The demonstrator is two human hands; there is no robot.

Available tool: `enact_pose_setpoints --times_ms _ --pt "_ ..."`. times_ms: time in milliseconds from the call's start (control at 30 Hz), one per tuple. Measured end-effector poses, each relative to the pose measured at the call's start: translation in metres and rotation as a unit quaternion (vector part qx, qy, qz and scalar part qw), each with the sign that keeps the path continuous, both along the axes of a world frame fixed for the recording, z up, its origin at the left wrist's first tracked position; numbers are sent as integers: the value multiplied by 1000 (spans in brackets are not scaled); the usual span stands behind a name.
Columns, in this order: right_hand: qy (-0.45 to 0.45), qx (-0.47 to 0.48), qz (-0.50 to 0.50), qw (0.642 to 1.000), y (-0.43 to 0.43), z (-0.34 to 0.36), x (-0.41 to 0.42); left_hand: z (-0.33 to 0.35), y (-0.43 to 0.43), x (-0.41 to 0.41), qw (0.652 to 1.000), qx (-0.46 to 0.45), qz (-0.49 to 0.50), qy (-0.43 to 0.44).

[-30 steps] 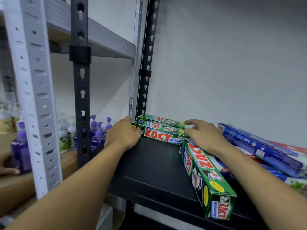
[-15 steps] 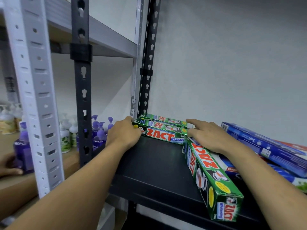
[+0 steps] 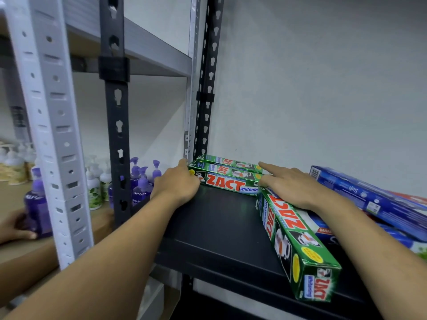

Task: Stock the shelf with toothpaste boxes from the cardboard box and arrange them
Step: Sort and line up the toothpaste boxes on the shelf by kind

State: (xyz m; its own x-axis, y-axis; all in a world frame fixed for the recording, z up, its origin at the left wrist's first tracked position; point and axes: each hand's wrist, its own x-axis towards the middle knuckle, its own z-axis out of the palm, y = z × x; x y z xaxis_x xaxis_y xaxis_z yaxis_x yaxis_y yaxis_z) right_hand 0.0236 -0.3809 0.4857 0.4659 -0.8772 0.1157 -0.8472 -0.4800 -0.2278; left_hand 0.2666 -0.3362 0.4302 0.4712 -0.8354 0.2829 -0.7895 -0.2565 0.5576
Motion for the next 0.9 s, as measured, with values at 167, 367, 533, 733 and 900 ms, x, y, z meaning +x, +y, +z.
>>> enact_pose_setpoints --times_ms 167,367,533,733,900 --pt "-109 -82 6 991 22 0 -13 3 19 -13 999 -15 1 29" --pt "-240 -104 51 964 90 -11 -47 1 52 -32 999 46 -22 19" --pt "-208 -108 40 971 161 -36 -70 -3 86 -57 991 85 -46 -91" --pt "-156 -118 5 981 183 -56 -72 -2 125 -81 988 101 -96 -63" --pt "-339 -18 -5 940 171 -56 -76 7 153 -97 988 91 -102 78"
